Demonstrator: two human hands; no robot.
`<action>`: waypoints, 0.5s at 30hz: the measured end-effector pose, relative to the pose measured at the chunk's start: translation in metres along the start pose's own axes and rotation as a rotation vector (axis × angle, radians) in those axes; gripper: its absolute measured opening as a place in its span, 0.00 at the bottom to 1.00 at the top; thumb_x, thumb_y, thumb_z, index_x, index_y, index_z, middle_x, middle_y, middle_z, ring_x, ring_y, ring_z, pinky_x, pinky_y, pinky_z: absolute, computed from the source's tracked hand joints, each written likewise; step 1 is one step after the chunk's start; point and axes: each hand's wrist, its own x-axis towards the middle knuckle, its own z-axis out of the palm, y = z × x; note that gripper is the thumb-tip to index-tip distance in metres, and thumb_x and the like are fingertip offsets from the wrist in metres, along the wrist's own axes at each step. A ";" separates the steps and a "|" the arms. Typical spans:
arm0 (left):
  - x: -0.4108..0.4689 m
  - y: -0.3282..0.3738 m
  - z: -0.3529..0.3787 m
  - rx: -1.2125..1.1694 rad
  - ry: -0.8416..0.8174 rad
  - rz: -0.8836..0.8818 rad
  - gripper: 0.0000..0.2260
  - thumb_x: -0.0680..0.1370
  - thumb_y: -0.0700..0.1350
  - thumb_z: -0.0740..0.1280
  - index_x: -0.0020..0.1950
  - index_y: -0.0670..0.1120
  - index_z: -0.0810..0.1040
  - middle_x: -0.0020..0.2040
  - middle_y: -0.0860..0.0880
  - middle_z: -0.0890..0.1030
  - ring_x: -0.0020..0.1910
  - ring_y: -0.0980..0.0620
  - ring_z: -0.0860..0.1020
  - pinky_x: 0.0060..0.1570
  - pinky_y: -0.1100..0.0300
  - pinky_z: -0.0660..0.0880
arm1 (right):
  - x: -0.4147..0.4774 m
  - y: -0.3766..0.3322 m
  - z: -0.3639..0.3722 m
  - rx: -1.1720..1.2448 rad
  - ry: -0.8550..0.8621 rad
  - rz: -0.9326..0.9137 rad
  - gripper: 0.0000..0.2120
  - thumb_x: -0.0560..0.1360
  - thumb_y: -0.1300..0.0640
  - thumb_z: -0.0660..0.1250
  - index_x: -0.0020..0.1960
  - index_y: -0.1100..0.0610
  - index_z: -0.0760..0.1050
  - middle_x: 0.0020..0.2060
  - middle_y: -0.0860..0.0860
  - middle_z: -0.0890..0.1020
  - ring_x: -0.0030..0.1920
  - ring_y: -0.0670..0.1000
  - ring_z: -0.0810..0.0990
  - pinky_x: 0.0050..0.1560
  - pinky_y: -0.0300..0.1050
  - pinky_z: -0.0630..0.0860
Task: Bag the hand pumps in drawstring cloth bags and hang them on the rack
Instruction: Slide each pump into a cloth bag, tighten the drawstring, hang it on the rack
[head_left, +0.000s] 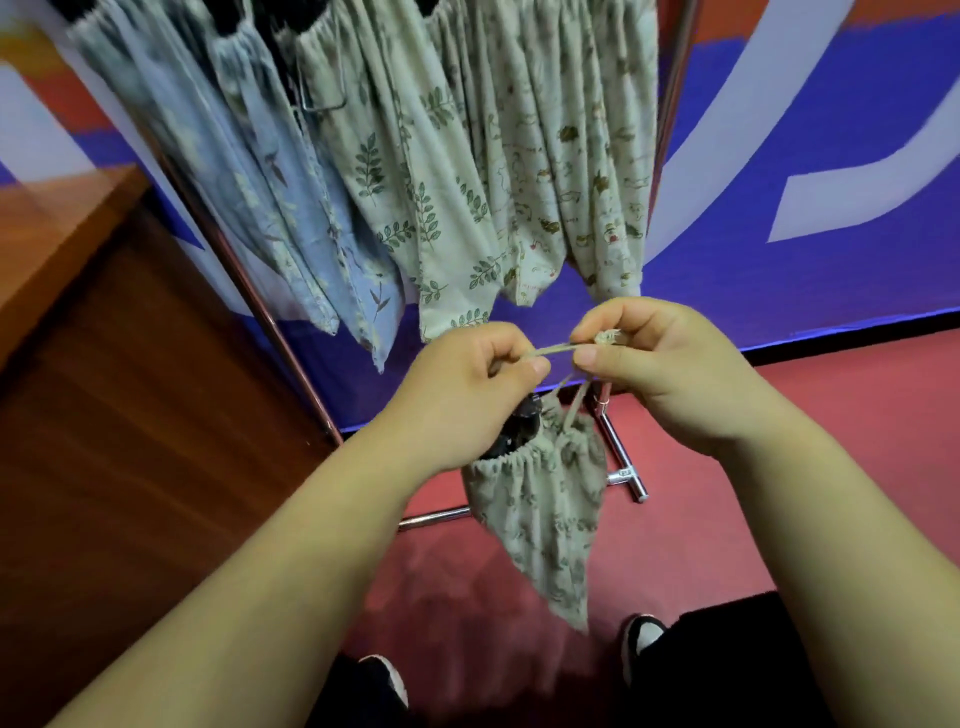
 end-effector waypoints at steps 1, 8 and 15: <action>0.004 0.013 0.000 0.048 -0.015 0.033 0.10 0.80 0.45 0.69 0.39 0.48 0.77 0.26 0.57 0.72 0.27 0.59 0.68 0.34 0.58 0.66 | -0.004 -0.007 -0.006 -0.015 0.019 -0.027 0.10 0.74 0.66 0.72 0.44 0.51 0.80 0.32 0.49 0.78 0.35 0.47 0.75 0.41 0.36 0.72; 0.046 0.110 0.015 0.212 0.027 0.161 0.07 0.81 0.46 0.68 0.43 0.50 0.76 0.31 0.52 0.79 0.30 0.54 0.74 0.35 0.56 0.70 | -0.010 -0.074 -0.068 -0.071 0.184 -0.186 0.08 0.75 0.67 0.72 0.43 0.55 0.78 0.35 0.56 0.82 0.39 0.53 0.81 0.45 0.43 0.77; 0.120 0.181 0.027 0.142 0.093 0.121 0.11 0.81 0.45 0.67 0.39 0.50 0.75 0.31 0.51 0.76 0.30 0.51 0.72 0.33 0.57 0.67 | 0.029 -0.129 -0.117 -0.253 0.408 -0.322 0.06 0.75 0.64 0.71 0.44 0.55 0.77 0.33 0.57 0.77 0.33 0.53 0.74 0.36 0.48 0.71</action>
